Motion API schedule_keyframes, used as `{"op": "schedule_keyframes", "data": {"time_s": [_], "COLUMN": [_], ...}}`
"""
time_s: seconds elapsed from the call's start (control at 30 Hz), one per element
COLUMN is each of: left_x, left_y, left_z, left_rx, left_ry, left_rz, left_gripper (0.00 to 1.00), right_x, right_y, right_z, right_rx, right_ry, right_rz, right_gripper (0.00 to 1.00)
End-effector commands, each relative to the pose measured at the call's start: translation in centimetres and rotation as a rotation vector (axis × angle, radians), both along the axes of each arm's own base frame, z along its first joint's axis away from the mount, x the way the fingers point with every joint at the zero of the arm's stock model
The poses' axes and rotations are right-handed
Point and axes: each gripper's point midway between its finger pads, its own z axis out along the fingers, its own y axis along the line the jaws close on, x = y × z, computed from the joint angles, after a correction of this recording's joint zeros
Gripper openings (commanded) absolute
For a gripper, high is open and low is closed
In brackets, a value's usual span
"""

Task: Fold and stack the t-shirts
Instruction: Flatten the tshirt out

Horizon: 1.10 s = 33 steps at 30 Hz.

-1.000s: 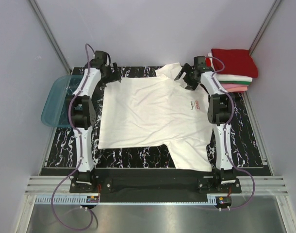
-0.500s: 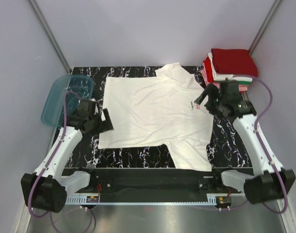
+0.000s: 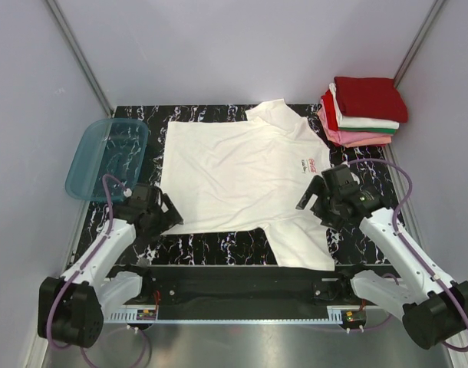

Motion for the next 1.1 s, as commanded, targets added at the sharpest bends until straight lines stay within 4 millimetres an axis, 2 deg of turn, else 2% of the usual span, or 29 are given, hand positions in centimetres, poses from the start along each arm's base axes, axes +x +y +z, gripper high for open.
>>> {"op": "schedule_keyframes", "data": {"time_s": [0.0, 0.07, 0.1, 0.13, 0.17, 0.2, 0.3, 0.33, 0.43, 0.47, 0.53, 0.57, 0.63, 0.73, 0.9, 1.03, 1.07], "left_x": [2.1, 1.8, 1.8, 1.7, 1.1, 1.6, 2.2, 2.3, 3.1, 3.2, 3.5, 3.6, 3.5, 3.6, 3.7, 3.7, 3.6], "left_y": [0.9, 0.9, 0.9, 0.9, 1.1, 1.2, 1.7, 1.9, 2.1, 2.2, 2.4, 2.5, 2.9, 3.8, 5.2, 5.7, 5.7], "left_z": [-1.2, -2.6, -3.3, -3.7, -4.7, -5.0, -5.9, -6.0, -5.9, -5.8, -5.5, -5.5, -5.4, -4.9, -3.9, -3.8, -4.0], "left_rx": [0.036, 0.033, 0.03, 0.026, 0.026, 0.019, 0.016, 0.02, 0.0, 0.0, -0.002, 0.0, 0.004, 0.005, 0.012, 0.029, 0.029], "left_ry": [-0.041, 0.002, 0.014, 0.019, 0.042, 0.03, 0.028, 0.027, 0.011, 0.005, -0.011, -0.013, -0.018, -0.042, -0.08, -0.088, -0.078], "left_rz": [0.077, 0.077, 0.08, 0.083, 0.089, 0.1, 0.108, 0.107, 0.101, 0.095, 0.097, 0.098, 0.114, 0.161, 0.239, 0.254, 0.254], "left_gripper": [0.98, 0.97, 0.96, 0.95, 0.94, 0.92, 0.7, 0.54, 0.3, 0.2, 0.12, 0.06, 0.01, 0.0, 0.0, 0.0, 0.0], "right_x": [-0.1, -0.2, -0.8, -1.0, -1.2, -1.8, -3.2, -3.7, -6.3, -6.8, -7.9, -9.1, -9.8, -10.6, -10.0, -9.9, -9.7], "right_y": [-0.7, -1.5, -2.8, -3.4, -3.7, -4.0, -2.9, -2.6, -2.2, -1.9, -0.6, -0.2, 0.7, 1.8, 2.9, 2.6, 2.5], "right_z": [0.9, 0.9, 0.5, 0.4, -0.1, -0.6, -2.8, -3.4, -6.3, -6.6, -7.4, -8.2, -8.9, -10.2, -11.4, -11.9, -12.0], "right_rx": [-0.012, -0.055, -0.124, -0.156, -0.185, -0.205, -0.171, -0.161, -0.154, -0.151, -0.13, -0.154, -0.167, -0.207, -0.237, -0.272, -0.282], "right_ry": [-0.043, -0.026, 0.005, 0.017, 0.049, 0.083, 0.145, 0.155, 0.224, 0.233, 0.255, 0.282, 0.298, 0.335, 0.338, 0.338, 0.332], "right_rz": [-0.048, -0.067, -0.09, -0.095, -0.093, -0.093, -0.088, -0.079, -0.061, -0.05, -0.028, 0.011, 0.011, 0.059, 0.089, 0.083, 0.075], "right_gripper": [1.0, 1.0, 1.0, 1.0, 1.0, 1.0, 1.0, 1.0, 1.0, 0.99, 0.95, 0.95, 0.94, 0.93, 0.91, 0.86, 0.81]}}
